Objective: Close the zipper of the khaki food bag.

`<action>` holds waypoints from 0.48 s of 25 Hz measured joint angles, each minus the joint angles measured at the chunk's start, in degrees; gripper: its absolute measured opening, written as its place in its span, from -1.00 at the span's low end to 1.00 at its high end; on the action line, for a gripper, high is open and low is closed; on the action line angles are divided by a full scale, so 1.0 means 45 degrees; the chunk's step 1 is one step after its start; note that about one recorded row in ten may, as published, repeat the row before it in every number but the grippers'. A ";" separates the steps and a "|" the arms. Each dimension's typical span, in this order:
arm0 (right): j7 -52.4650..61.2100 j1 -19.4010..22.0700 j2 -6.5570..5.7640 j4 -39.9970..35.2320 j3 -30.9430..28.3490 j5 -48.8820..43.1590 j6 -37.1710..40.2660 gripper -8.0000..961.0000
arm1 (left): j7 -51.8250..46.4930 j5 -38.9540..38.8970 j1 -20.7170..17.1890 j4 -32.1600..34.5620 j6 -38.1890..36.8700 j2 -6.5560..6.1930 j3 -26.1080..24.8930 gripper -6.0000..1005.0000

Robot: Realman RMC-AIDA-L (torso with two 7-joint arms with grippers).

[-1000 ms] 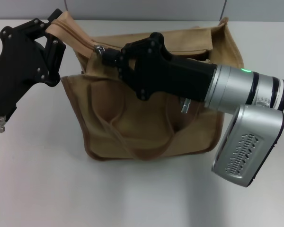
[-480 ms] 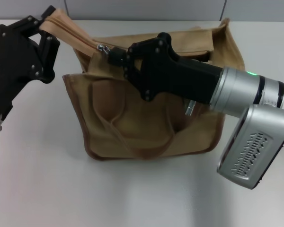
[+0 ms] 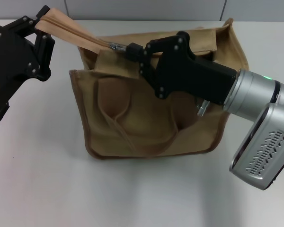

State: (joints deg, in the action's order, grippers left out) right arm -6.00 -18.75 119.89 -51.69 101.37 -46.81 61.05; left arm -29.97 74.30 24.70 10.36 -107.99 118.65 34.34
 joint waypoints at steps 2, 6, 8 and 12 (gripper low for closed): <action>0.0000 0.0060 -0.0001 0.0160 -0.0065 0.0208 0.0049 -0.98 | 0.0000 -0.0002 -0.0001 0.0000 0.0017 0.0000 -0.0072 -0.93; 0.0000 0.0122 -0.0001 0.0282 -0.0250 0.0304 0.0187 -0.98 | 0.0000 -0.0005 -0.0001 0.0000 0.0093 0.0000 -0.0139 -0.93; 0.0000 0.0193 -0.0001 0.0353 -0.0416 0.0319 0.0278 -0.98 | 0.0000 -0.0009 -0.0002 0.0001 0.0196 -0.0001 -0.0145 -0.93; -0.0015 0.0330 -0.0011 0.0734 -0.0804 0.0705 0.0624 -0.98 | 0.0000 -0.0012 -0.0015 0.0002 0.0493 0.0001 -0.0206 -0.93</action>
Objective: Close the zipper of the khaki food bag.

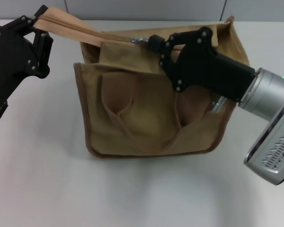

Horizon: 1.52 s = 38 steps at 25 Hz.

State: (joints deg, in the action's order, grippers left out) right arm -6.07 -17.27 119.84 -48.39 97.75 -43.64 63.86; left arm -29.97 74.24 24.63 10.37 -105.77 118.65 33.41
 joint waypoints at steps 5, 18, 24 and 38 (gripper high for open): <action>-0.0028 0.0269 -0.0009 0.0473 -0.0534 0.0208 0.0578 -0.98 | 0.0000 0.0000 -0.0020 -0.0001 0.0213 -0.0003 -0.0069 -0.93; -0.0549 0.0793 -0.0028 0.2302 -0.1772 0.1171 0.2061 -0.98 | 0.0000 0.0001 -0.0007 -0.0001 0.0836 -0.0019 -0.0081 -0.93; -0.0671 0.0752 -0.0028 0.3502 -0.2498 0.1276 0.2905 -0.98 | 0.0000 -0.0006 0.0083 -0.0001 0.1173 -0.0016 -0.0083 -0.93; -0.0694 0.0568 -0.0061 0.4596 -0.2776 0.1302 0.4071 -0.98 | 0.0000 -0.0021 0.0171 0.0001 0.1382 0.0016 0.0011 -0.93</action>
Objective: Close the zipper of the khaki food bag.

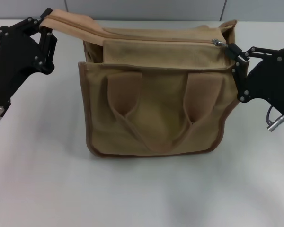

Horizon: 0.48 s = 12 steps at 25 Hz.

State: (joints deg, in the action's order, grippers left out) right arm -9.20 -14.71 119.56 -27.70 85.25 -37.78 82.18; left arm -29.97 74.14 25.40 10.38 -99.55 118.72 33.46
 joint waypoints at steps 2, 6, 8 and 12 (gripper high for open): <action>0.0000 -0.0124 -0.0011 0.0322 -0.0192 0.0000 0.0340 -0.98 | 0.0000 0.0002 -0.0002 0.0000 0.0010 0.0003 -0.0007 -0.93; 0.0111 -0.0451 -0.0018 0.1072 -0.0566 0.0000 0.1021 -0.91 | 0.0001 0.0006 -0.0012 0.0000 0.0014 0.0003 -0.0002 -0.93; 0.0118 -0.0583 -0.0044 0.1414 -0.0635 0.0001 0.1338 -0.79 | 0.0000 0.0009 -0.0013 -0.0001 0.0015 0.0004 0.0002 -0.93; 0.0218 -0.0650 -0.0035 0.1782 -0.1007 0.0000 0.1896 -0.47 | 0.0001 0.0018 -0.0052 -0.0001 0.0015 0.0004 0.0007 -0.93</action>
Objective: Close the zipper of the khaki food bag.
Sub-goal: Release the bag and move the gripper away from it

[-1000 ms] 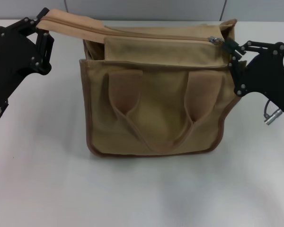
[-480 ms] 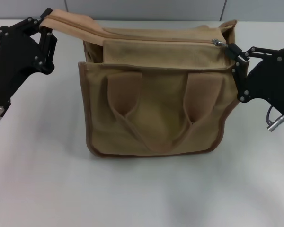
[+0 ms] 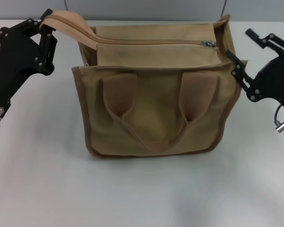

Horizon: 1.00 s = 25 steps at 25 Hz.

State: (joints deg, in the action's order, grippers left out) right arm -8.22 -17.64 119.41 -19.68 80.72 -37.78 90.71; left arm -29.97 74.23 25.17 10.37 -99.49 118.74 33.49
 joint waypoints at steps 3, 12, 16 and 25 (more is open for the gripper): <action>0.0388 -0.0001 0.0017 0.0148 -0.0214 0.0000 0.0263 -0.17 | 0.0000 0.0003 -0.0027 0.0000 -0.0001 0.0000 0.0000 -0.93; 0.6536 0.0170 -0.0107 0.0894 -0.1452 -0.0074 0.1302 0.37 | -0.0030 0.0093 -0.0216 -0.0001 -0.0005 -0.0001 0.0000 -0.92; 0.7301 0.0373 -0.0142 0.1213 -0.1489 -0.0118 0.1510 0.40 | -0.0830 0.0090 -0.0601 0.0069 0.0172 -0.0053 -0.0060 -0.86; 1.0578 0.0708 -0.0901 0.1584 -0.1396 -0.0417 0.2798 0.40 | -0.4894 0.1993 -0.2186 0.2051 -0.0915 -0.0980 0.0357 -0.11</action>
State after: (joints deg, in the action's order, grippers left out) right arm 39.38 -14.46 115.35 -12.56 74.44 -39.65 103.30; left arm -51.99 83.19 15.33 19.60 -103.61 114.33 35.10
